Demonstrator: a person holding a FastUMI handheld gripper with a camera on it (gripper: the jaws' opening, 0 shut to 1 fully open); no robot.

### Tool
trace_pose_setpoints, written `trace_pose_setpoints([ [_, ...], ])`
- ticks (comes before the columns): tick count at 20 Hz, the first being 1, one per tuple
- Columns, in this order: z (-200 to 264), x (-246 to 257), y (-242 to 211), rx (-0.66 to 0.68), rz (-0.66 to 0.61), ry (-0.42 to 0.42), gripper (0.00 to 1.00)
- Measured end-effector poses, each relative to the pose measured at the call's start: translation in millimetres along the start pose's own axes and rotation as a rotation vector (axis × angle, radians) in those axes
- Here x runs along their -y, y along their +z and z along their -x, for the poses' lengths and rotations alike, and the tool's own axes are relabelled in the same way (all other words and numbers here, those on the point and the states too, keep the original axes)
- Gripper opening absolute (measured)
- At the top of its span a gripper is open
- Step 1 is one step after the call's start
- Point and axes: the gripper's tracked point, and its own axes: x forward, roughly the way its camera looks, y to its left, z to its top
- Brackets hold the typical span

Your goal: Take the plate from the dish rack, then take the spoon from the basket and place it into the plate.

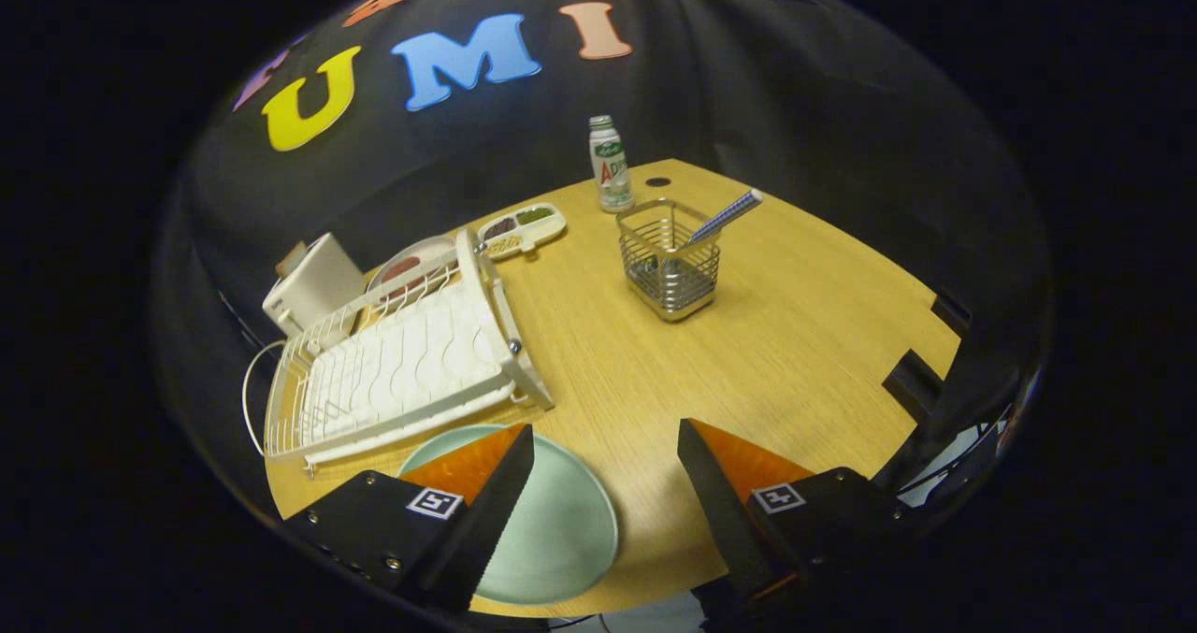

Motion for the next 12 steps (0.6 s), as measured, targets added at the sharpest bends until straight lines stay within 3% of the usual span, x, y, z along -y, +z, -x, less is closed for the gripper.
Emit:
trace_pose_setpoints([
  [5,-19.0,27.1,64.6,0.115,-0.147,-0.096,0.97],
  [12,-61.4,57.4,120.8,0.188,-0.292,-0.186,0.97],
])
